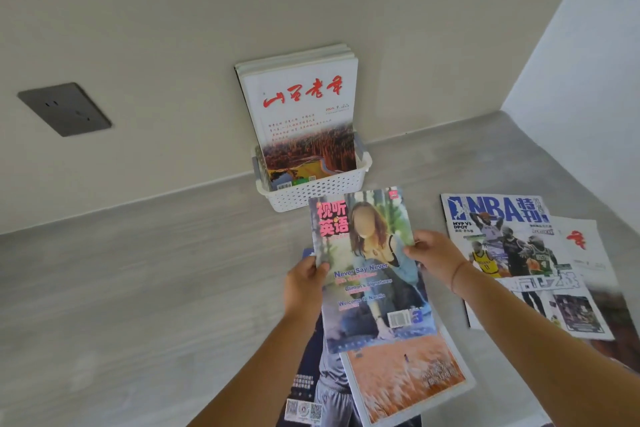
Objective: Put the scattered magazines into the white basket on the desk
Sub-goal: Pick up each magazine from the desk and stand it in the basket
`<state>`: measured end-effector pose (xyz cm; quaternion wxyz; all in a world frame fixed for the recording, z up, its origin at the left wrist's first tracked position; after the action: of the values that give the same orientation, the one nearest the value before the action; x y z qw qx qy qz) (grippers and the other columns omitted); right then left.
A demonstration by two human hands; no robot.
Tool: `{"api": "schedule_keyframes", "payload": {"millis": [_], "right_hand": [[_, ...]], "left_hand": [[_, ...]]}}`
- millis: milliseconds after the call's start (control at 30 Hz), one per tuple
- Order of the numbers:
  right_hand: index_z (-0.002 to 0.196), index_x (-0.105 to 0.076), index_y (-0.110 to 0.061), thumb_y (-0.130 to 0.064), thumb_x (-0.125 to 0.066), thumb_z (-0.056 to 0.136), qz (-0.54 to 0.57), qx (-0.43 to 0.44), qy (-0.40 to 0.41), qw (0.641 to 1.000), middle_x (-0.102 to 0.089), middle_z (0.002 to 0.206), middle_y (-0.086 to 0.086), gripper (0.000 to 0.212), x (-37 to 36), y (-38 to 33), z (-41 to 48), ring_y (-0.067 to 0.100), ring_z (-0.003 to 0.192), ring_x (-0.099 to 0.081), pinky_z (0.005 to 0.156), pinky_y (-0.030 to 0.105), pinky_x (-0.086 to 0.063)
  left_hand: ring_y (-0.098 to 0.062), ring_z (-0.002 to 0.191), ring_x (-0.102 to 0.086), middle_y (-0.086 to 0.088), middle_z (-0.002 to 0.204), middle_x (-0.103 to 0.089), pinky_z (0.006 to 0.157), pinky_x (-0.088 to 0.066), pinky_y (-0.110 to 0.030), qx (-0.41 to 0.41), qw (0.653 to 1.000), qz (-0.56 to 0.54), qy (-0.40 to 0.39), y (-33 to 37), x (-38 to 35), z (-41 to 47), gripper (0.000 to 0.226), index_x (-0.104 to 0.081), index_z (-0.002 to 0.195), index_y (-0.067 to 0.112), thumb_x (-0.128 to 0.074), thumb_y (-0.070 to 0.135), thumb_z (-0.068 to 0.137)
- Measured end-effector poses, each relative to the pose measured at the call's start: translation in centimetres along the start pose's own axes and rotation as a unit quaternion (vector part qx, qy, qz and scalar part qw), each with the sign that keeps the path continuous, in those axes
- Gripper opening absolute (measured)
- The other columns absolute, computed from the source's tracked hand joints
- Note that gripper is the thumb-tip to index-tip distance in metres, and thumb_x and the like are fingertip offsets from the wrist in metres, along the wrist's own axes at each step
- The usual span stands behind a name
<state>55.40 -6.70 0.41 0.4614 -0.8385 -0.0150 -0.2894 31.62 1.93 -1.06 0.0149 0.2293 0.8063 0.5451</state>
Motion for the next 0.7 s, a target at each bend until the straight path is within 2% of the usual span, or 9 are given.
{"api": "schedule_keyframes", "payload": {"millis": [67, 133, 233, 300, 400, 467, 567, 633, 700], "right_hand": [[0.074, -0.058, 0.002, -0.014, -0.064, 0.084, -0.023, 0.025, 0.011, 0.999, -0.059, 0.070, 0.022, 0.019, 0.8, -1.4, 1.1, 0.023, 0.066, -0.055, 0.073, 0.044, -0.054], [0.076, -0.062, 0.001, -0.017, -0.065, 0.083, -0.021, 0.069, 0.041, 0.997, -0.066, 0.076, 0.026, 0.020, 2.0, -4.1, 2.6, 0.023, 0.067, -0.059, 0.077, 0.047, -0.055], [0.078, -0.066, -0.003, -0.013, -0.064, 0.083, 0.033, 0.134, 0.071, 0.988, -0.070, 0.076, 0.018, 0.011, 3.7, -9.4, 5.4, 0.022, 0.066, -0.061, 0.075, 0.047, -0.055], [0.081, -0.066, 0.003, -0.006, -0.062, 0.083, 0.064, 0.170, 0.085, 0.980, -0.066, 0.074, 0.023, 0.010, 4.8, -13.0, 7.5, 0.019, 0.067, -0.056, 0.075, 0.049, -0.053], [0.075, -0.067, -0.009, -0.007, -0.061, 0.083, 0.082, 0.229, 0.098, 0.965, -0.061, 0.065, 0.007, 0.010, 6.4, -18.6, 9.9, 0.009, 0.059, -0.053, 0.071, 0.039, -0.053], [0.067, -0.064, -0.021, -0.010, -0.062, 0.083, 0.094, 0.256, 0.109, 0.956, -0.061, 0.063, -0.001, 0.019, 7.2, -21.5, 11.2, 0.003, 0.054, -0.054, 0.065, 0.025, -0.052], [0.057, -0.060, -0.028, -0.015, -0.062, 0.082, 0.076, 0.269, 0.130, 0.951, -0.058, 0.054, -0.013, 0.028, 7.3, -24.0, 12.7, -0.008, 0.045, -0.049, 0.052, 0.005, -0.040], [0.060, -0.061, -0.027, -0.015, -0.063, 0.082, 0.055, 0.259, 0.134, 0.955, -0.058, 0.056, -0.014, 0.025, 6.5, -23.8, 14.0, -0.007, 0.048, -0.050, 0.053, 0.005, -0.038], [0.073, -0.068, -0.018, -0.015, -0.064, 0.083, 0.040, 0.239, 0.126, 0.962, -0.067, 0.068, -0.003, 0.011, 5.2, -22.7, 15.4, 0.004, 0.061, -0.057, 0.063, 0.016, -0.045]], "left_hand": [[-0.015, 0.069, -0.062, -0.001, 0.078, -0.072, 0.065, -0.051, -0.030, -0.006, 1.000, -0.024, 0.003, 1.8, 1.1, 1.4, 0.012, -0.071, 0.080, 0.017, -0.061, 0.015, 0.087], [-0.013, 0.073, -0.066, 0.003, 0.079, -0.075, 0.070, -0.053, -0.029, -0.018, 0.999, -0.042, 0.016, 4.3, 2.3, 3.2, 0.012, -0.073, 0.077, 0.022, -0.066, 0.016, 0.084], [0.000, 0.055, -0.058, 0.014, 0.059, -0.068, 0.057, -0.046, -0.014, -0.062, 0.995, -0.050, 0.061, 9.2, 4.4, 6.0, 0.010, -0.074, 0.072, 0.018, -0.069, 0.016, 0.080], [-0.004, 0.049, -0.046, 0.013, 0.050, -0.055, 0.051, -0.037, -0.018, -0.102, 0.989, -0.040, 0.099, 12.7, 5.9, 7.7, 0.017, -0.069, 0.066, 0.008, -0.067, 0.016, 0.081], [-0.015, 0.062, -0.044, -0.002, 0.066, -0.056, 0.059, -0.039, -0.026, -0.153, 0.978, -0.051, 0.135, 17.8, 7.8, 9.8, 0.022, -0.067, 0.062, 0.018, -0.062, 0.013, 0.083], [-0.014, 0.064, -0.052, 0.001, 0.067, -0.065, 0.068, -0.048, -0.029, -0.177, 0.968, -0.078, 0.162, 20.5, 9.0, 11.0, 0.027, -0.069, 0.060, 0.028, -0.066, 0.012, 0.081], [0.001, 0.057, -0.059, 0.015, 0.065, -0.069, 0.078, -0.055, -0.030, -0.183, 0.957, -0.113, 0.193, 22.1, 10.3, 12.9, 0.024, -0.071, 0.065, 0.031, -0.071, 0.011, 0.078], [-0.001, 0.057, -0.059, 0.011, 0.068, -0.069, 0.082, -0.056, -0.035, -0.172, 0.958, -0.103, 0.204, 21.6, 10.3, 14.0, 0.022, -0.071, 0.068, 0.031, -0.072, 0.011, 0.078], [-0.009, 0.065, -0.061, 0.002, 0.075, -0.071, 0.085, -0.055, -0.041, -0.147, 0.961, -0.097, 0.213, 20.1, 9.9, 14.9, 0.018, -0.072, 0.075, 0.027, -0.072, 0.010, 0.077]]}}
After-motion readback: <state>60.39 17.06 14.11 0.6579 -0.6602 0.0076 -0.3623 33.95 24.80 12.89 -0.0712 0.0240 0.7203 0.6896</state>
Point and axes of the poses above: each hand's wrist, its own z-axis towards the middle knuckle, its own x-axis out of the back of the hand, y = z × x, the point moved 6 cm from there along z, towards the middle knuckle
